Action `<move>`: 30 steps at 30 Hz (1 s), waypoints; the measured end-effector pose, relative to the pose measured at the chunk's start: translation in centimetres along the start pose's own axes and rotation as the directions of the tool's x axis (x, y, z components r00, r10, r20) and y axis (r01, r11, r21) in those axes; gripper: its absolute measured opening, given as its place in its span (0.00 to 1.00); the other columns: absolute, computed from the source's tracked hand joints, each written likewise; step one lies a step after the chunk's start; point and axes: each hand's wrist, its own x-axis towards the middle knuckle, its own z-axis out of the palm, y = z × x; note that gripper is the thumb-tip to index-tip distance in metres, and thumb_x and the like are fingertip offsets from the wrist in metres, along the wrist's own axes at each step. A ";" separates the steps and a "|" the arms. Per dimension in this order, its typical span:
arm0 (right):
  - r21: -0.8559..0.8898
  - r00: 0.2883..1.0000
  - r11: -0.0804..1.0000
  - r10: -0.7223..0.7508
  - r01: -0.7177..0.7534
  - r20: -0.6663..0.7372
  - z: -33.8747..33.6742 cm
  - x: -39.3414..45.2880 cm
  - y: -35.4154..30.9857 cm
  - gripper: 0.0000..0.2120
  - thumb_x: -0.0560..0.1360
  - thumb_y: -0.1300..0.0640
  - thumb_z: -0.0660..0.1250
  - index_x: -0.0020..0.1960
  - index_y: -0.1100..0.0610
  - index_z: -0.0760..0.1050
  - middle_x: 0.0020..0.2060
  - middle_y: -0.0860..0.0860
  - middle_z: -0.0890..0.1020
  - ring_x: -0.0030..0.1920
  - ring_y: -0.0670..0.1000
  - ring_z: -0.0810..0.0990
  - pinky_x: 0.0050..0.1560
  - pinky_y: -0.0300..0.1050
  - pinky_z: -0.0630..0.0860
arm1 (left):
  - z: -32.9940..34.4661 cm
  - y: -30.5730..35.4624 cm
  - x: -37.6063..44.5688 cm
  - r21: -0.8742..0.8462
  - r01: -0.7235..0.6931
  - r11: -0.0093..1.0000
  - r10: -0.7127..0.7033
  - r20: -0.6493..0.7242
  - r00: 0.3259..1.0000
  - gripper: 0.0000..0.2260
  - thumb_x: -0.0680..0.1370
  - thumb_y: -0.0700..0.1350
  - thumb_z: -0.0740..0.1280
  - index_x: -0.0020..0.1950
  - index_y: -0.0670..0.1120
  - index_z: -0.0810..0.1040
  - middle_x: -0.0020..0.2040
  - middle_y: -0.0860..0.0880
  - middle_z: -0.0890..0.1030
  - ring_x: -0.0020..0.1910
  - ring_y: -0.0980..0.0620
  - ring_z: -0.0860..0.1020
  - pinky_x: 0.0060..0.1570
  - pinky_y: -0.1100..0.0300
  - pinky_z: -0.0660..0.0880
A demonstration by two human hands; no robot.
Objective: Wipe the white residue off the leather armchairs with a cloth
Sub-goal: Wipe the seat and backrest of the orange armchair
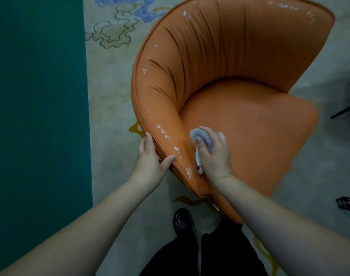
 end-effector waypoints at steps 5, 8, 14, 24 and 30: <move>-0.053 0.973 0.977 -0.197 0.205 0.122 2.0 -3.0 -0.4 0.17 0.75 0.58 0.69 0.63 0.55 0.76 0.45 0.51 0.68 0.43 0.45 0.70 0.46 0.32 0.67 | 0.0 -0.2 0.0 -0.018 -0.004 1.000 0.004 0.008 1.000 0.44 0.75 0.50 0.71 0.79 0.42 0.44 0.77 0.42 0.53 0.71 0.41 0.66 0.70 0.49 0.64; -0.060 0.998 0.996 0.064 -0.063 0.025 1.5 -0.8 0.1 0.16 0.77 0.57 0.67 0.64 0.53 0.75 0.48 0.50 0.69 0.45 0.45 0.71 0.48 0.34 0.69 | -0.2 -0.3 0.1 -0.034 0.007 0.999 -0.006 0.031 1.000 0.44 0.75 0.50 0.71 0.79 0.44 0.43 0.78 0.44 0.53 0.68 0.39 0.70 0.67 0.46 0.68; -0.005 0.979 0.983 -0.180 0.182 0.099 2.2 -3.4 -0.6 0.17 0.75 0.57 0.68 0.63 0.54 0.76 0.45 0.49 0.68 0.43 0.44 0.71 0.47 0.26 0.67 | -0.2 -0.4 0.2 -0.048 0.009 0.999 -0.008 0.016 1.000 0.43 0.75 0.48 0.72 0.79 0.43 0.46 0.77 0.42 0.55 0.66 0.38 0.72 0.66 0.45 0.69; -0.012 0.997 0.997 -0.077 0.077 0.018 2.5 -3.5 -1.1 0.16 0.76 0.56 0.67 0.63 0.52 0.75 0.47 0.48 0.69 0.45 0.44 0.73 0.48 0.33 0.69 | -0.3 -0.3 0.2 -0.074 0.012 0.997 -0.011 0.016 1.000 0.44 0.74 0.48 0.73 0.79 0.42 0.47 0.77 0.42 0.56 0.66 0.38 0.72 0.65 0.45 0.70; -0.113 0.986 0.980 0.162 -0.166 -0.040 2.2 0.9 -0.8 0.17 0.78 0.57 0.64 0.66 0.55 0.73 0.55 0.56 0.71 0.53 0.53 0.74 0.50 0.33 0.64 | -0.6 -0.2 0.6 -0.052 0.021 0.998 -0.019 0.029 0.999 0.45 0.72 0.49 0.74 0.78 0.43 0.49 0.77 0.43 0.57 0.68 0.41 0.71 0.67 0.46 0.69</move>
